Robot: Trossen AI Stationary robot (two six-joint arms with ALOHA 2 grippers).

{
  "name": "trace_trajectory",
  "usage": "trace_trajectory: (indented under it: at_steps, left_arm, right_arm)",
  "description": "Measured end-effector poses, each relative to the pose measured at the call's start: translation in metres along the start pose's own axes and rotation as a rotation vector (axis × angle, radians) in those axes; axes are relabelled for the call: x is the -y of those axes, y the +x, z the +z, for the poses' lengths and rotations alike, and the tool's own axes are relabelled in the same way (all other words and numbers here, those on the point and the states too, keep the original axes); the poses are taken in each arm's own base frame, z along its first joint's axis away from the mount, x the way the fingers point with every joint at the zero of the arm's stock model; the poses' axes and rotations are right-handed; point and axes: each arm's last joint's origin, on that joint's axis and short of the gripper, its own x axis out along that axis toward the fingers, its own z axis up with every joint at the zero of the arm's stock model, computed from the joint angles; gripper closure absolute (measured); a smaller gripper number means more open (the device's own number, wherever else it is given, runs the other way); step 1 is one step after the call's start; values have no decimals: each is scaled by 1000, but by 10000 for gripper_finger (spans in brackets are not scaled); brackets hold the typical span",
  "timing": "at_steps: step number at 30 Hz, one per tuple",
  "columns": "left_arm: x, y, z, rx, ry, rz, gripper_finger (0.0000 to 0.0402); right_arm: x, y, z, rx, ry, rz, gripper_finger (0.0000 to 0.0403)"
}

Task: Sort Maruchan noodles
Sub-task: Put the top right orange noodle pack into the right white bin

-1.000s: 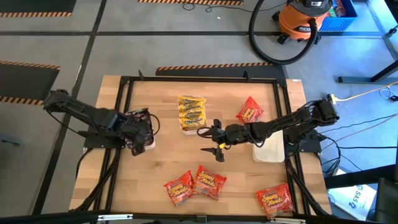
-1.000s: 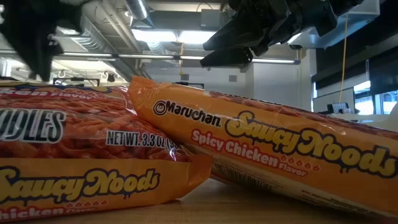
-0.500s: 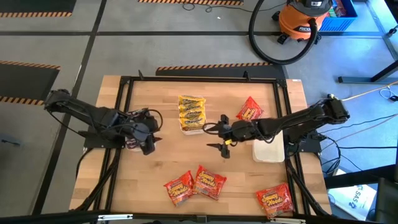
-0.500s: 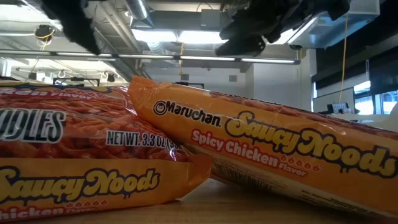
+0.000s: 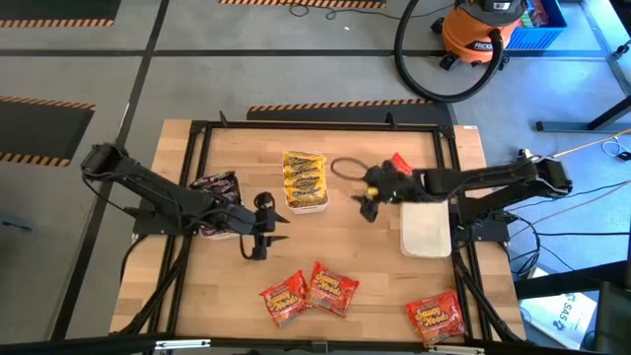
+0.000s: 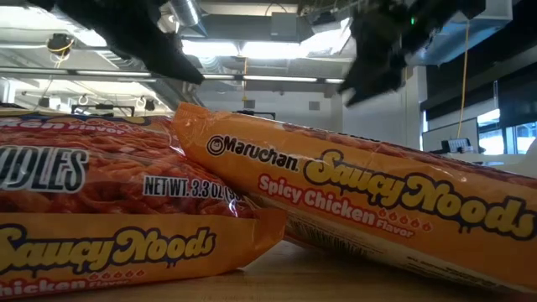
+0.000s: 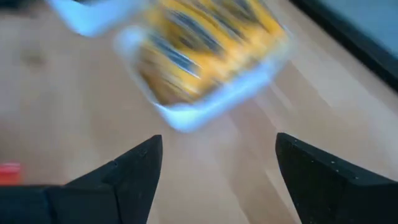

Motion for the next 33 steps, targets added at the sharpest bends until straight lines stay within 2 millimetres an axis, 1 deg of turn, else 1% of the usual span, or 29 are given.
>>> trace_trajectory:
  at_steps: [4,8,11,15,18,21,24,29,33]
  left_arm:
    - [3,9,-5,0,16,0,206]
    - [4,16,-8,-6,20,7,206]
    - [5,21,-10,-13,28,15,206]
    - [5,26,-13,-25,44,42,206]
    - [7,30,-13,-16,50,44,206]
    - [7,31,-13,-8,52,43,206]
    - [7,31,-12,-2,50,43,206]
    - [7,31,-10,17,44,41,206]
    - [7,31,-10,16,43,31,206]
  right_arm:
    - [39,4,-7,-178,119,-109,111]
    - [73,4,-12,-310,219,-165,111]
    - [90,2,-16,-381,267,-181,111]
    - [108,-3,-25,-501,281,-233,111]
    - [117,-7,-29,-552,297,-267,111]
    - [121,-5,-29,-547,319,-292,111]
    - [121,4,-30,-560,322,-285,111]
    - [123,23,-39,-670,298,-295,111]
    - [123,38,-45,-730,306,-253,111]
